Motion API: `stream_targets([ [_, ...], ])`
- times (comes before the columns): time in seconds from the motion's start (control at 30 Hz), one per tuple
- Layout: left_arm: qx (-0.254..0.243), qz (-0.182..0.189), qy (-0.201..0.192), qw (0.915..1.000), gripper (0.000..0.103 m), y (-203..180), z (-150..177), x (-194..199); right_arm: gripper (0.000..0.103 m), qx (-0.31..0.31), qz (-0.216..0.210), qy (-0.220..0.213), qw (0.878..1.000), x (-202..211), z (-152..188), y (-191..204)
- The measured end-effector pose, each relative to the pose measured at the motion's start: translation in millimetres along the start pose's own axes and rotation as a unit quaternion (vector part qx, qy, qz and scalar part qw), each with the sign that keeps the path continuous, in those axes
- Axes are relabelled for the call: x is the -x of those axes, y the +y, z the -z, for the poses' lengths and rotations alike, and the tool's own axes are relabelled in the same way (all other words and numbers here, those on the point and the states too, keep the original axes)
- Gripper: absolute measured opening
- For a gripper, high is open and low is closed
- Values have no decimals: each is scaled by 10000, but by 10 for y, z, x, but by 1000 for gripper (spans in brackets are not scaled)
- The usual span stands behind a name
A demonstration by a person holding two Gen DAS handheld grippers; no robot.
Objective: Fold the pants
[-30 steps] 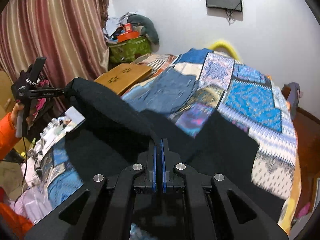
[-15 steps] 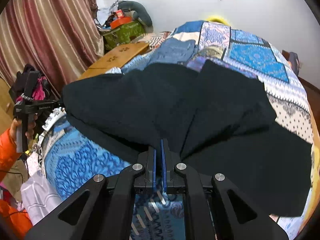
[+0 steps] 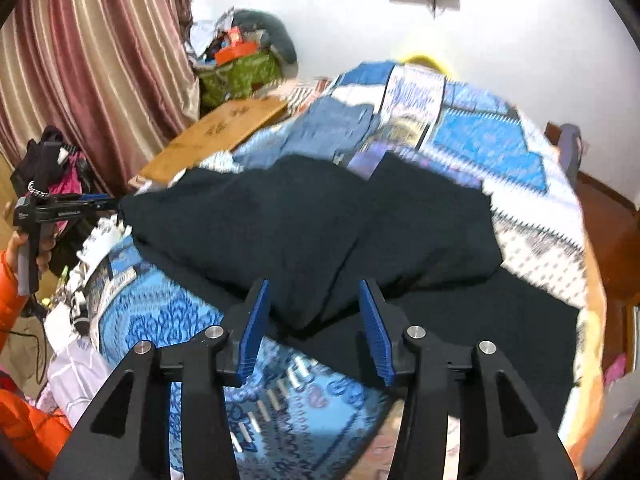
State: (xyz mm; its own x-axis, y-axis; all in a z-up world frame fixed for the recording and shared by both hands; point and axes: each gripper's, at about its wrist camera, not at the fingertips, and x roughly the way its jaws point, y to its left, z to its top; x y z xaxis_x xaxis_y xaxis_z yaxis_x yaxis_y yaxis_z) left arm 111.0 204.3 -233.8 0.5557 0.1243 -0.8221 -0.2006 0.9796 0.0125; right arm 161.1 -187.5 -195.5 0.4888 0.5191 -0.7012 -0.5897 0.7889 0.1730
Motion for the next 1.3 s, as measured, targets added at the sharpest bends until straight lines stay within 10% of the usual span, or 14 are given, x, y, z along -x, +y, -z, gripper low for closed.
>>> stream_targets([
  [0.43,-394,164,-553,9976,87,-802,-976,-155,53,-175,207,0,9996,-377,-776,-438],
  [1.03,-894,566,107,9943,89,-1567,-1401,-1268,53,-464,-236,1639,9851,-2100,-1348,-965],
  [1.3,-952,578,199,9936,89,-1640,-1337,-1311,11,-194,-119,1444,9893,-2050,-1247,-1002],
])
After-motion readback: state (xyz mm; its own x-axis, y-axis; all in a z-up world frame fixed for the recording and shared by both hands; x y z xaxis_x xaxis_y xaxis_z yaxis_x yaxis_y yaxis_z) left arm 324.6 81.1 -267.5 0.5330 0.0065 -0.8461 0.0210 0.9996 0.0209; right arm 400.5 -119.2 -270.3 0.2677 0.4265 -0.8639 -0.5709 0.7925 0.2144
